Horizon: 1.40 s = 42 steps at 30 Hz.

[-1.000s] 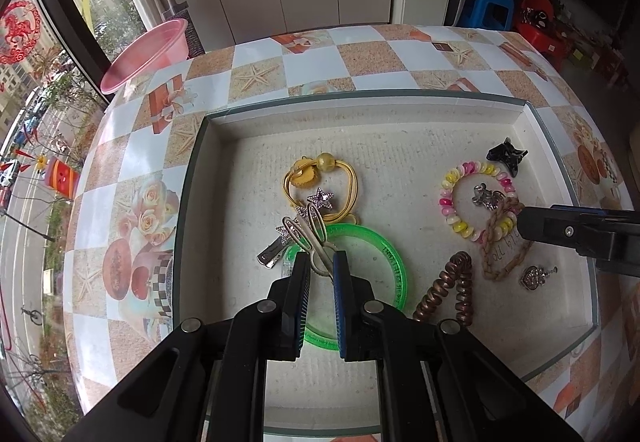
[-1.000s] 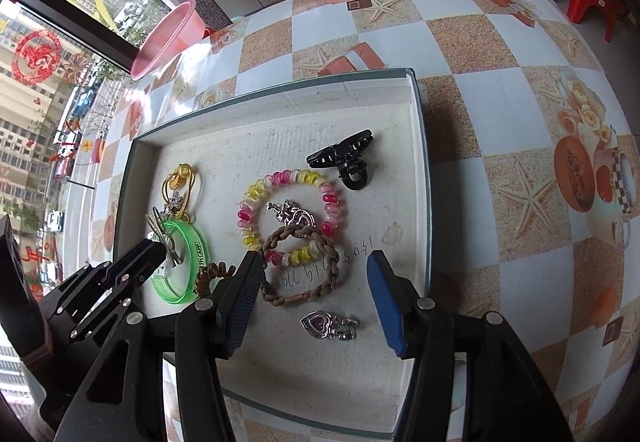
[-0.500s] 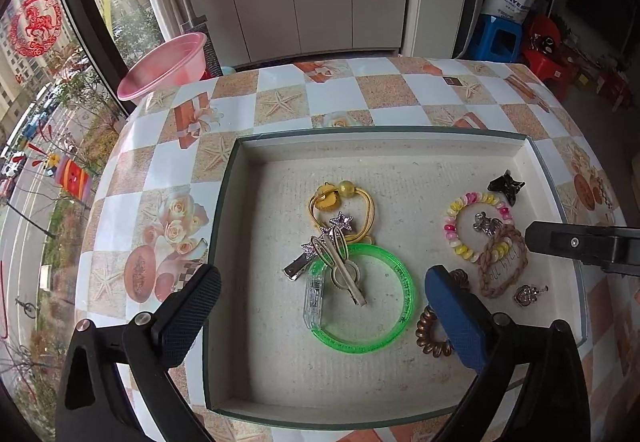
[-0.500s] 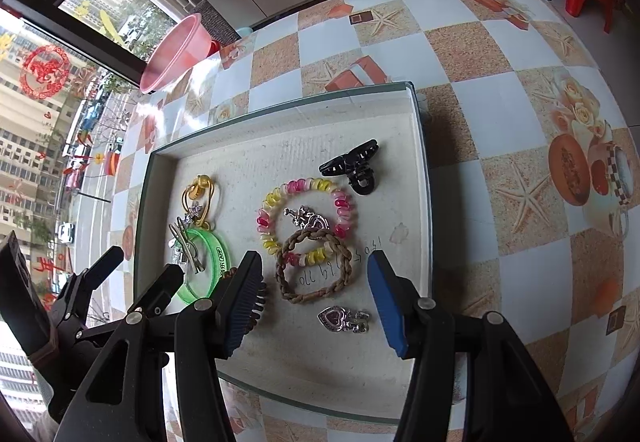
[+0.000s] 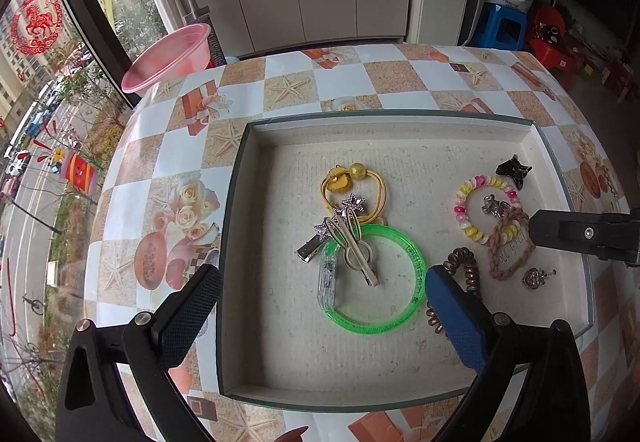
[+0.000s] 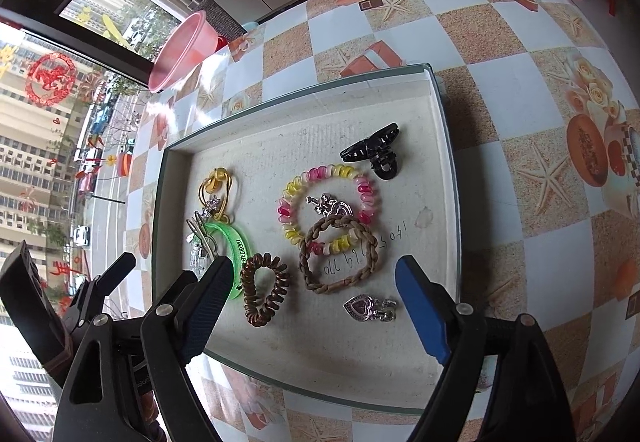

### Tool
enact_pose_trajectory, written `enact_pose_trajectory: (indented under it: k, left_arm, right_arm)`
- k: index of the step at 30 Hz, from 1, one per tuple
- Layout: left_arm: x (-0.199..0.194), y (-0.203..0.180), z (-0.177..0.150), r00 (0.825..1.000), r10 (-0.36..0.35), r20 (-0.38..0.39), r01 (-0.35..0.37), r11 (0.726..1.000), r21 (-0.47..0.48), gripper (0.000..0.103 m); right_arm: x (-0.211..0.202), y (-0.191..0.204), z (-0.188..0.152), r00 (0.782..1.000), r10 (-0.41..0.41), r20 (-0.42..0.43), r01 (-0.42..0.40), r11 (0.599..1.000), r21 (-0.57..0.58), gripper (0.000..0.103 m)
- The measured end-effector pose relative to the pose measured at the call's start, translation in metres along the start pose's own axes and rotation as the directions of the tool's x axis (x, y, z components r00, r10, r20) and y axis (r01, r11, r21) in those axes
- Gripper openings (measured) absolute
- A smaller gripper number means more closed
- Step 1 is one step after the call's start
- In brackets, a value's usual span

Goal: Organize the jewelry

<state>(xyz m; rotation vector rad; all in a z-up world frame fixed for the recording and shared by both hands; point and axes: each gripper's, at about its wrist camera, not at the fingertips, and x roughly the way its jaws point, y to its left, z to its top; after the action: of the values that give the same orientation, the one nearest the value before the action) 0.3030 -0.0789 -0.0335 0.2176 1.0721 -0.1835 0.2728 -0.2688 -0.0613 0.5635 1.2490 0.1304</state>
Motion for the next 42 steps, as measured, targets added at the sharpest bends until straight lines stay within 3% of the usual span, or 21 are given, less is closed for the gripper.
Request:
enact_pose_trajectory:
  k: [2,7,28,34,42]
  left_arm:
    - [-0.001,0.001,-0.002,1.0,-0.005,-0.006,0.005,1.0,-0.007,0.103]
    - [-0.003,0.005,-0.009,1.0,-0.004,-0.017,0.004,1.0,-0.016,0.103]
    - [-0.032,0.016,-0.052,0.999,-0.034,-0.035,0.032,0.998,-0.056,0.103]
    - [-0.041,0.027,-0.066,0.998,-0.057,-0.035,0.052,0.992,-0.118,0.103]
    - [-0.052,0.032,-0.087,0.996,-0.076,-0.035,0.072,0.99,-0.124,0.103]
  right_arm:
    - [-0.001,0.001,-0.003,1.0,-0.004,0.01,0.004,1.0,-0.003,0.103]
    - [-0.004,0.009,-0.01,0.998,-0.037,0.043,0.038,0.998,-0.041,0.103]
    - [-0.012,0.021,-0.056,0.987,-0.159,0.006,0.159,0.982,-0.104,0.103]
    - [-0.019,0.021,-0.074,0.987,-0.16,0.021,0.161,0.984,-0.082,0.103]
    - [-0.027,0.019,-0.099,0.985,-0.169,0.03,0.17,0.984,-0.06,0.103]
